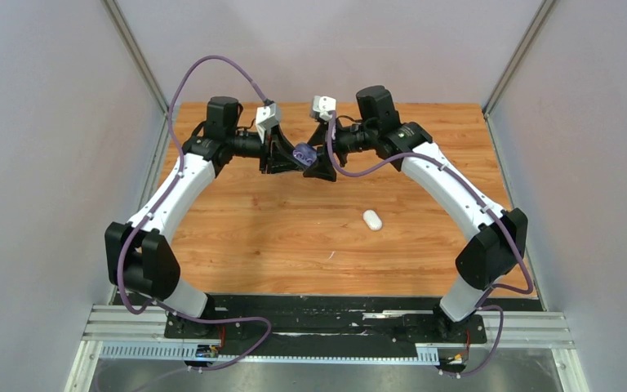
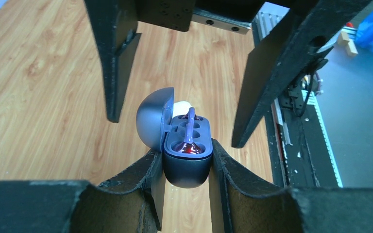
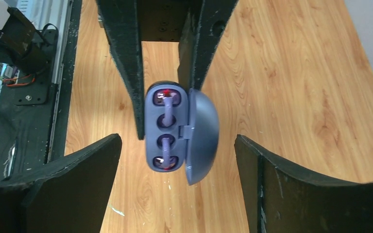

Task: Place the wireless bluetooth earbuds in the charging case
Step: Close the charging case at the center of the board.

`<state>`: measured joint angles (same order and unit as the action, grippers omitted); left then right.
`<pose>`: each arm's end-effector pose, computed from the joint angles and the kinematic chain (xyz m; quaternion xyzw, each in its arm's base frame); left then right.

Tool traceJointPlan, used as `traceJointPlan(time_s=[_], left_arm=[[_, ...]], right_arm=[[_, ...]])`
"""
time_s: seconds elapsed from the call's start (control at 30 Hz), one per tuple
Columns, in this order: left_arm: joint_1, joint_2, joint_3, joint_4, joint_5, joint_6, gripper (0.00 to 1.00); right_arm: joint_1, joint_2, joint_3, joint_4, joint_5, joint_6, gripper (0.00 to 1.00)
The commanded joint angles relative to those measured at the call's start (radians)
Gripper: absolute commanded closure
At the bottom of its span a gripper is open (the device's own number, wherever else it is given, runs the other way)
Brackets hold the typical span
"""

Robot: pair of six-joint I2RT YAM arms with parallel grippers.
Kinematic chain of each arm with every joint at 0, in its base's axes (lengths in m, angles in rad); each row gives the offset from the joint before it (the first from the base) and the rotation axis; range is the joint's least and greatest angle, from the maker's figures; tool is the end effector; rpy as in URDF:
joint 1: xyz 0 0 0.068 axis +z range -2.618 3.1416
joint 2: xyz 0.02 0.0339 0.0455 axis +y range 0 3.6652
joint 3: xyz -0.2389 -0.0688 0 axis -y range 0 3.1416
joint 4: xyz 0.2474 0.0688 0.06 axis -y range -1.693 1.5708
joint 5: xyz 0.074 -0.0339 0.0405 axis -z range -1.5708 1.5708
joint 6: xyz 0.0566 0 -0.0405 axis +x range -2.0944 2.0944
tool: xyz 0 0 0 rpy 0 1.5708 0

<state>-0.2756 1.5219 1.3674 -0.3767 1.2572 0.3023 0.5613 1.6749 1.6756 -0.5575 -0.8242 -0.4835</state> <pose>0.3134 -0.1446 0.3270 0.4800 0.5897 -0.5049 0.4085 0.3060 0.2415 0.3519 -0.5682 0.5971 0.3672 0.4310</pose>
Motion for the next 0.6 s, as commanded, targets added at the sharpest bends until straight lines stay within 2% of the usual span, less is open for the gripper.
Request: traceJointPlan(time_s=[0.0, 0.03, 0.2, 0.4, 0.47, 0.53, 0.57], left_arm=[[-0.001, -0.031, 0.003, 0.073, -0.101, -0.068, 1.00], [0.000, -0.031, -0.006, 0.151, -0.129, -0.167, 1.00], [0.001, -0.026, -0.065, 0.408, -0.270, -0.474, 1.00], [0.001, 0.010, -0.042, 0.384, -0.364, -0.509, 1.00], [0.001, 0.014, -0.040, 0.331, -0.363, -0.481, 1.00], [0.002, 0.027, -0.034, 0.244, -0.382, -0.441, 1.00], [0.004, 0.040, -0.039, 0.216, -0.417, -0.432, 1.00]], right_arm=[[0.020, -0.002, 0.066, -0.022, -0.082, -0.023, 0.14], [0.032, -0.009, 0.060, -0.029, -0.070, -0.042, 0.14], [0.046, -0.029, 0.036, -0.031, -0.038, -0.041, 0.16], [0.051, -0.038, 0.032, -0.025, -0.016, -0.066, 0.18], [0.051, -0.036, 0.027, -0.015, 0.050, -0.040, 0.18], [0.043, -0.041, 0.002, 0.019, 0.195, 0.040, 0.11], [0.027, -0.052, -0.028, 0.043, 0.243, 0.078, 0.02]])
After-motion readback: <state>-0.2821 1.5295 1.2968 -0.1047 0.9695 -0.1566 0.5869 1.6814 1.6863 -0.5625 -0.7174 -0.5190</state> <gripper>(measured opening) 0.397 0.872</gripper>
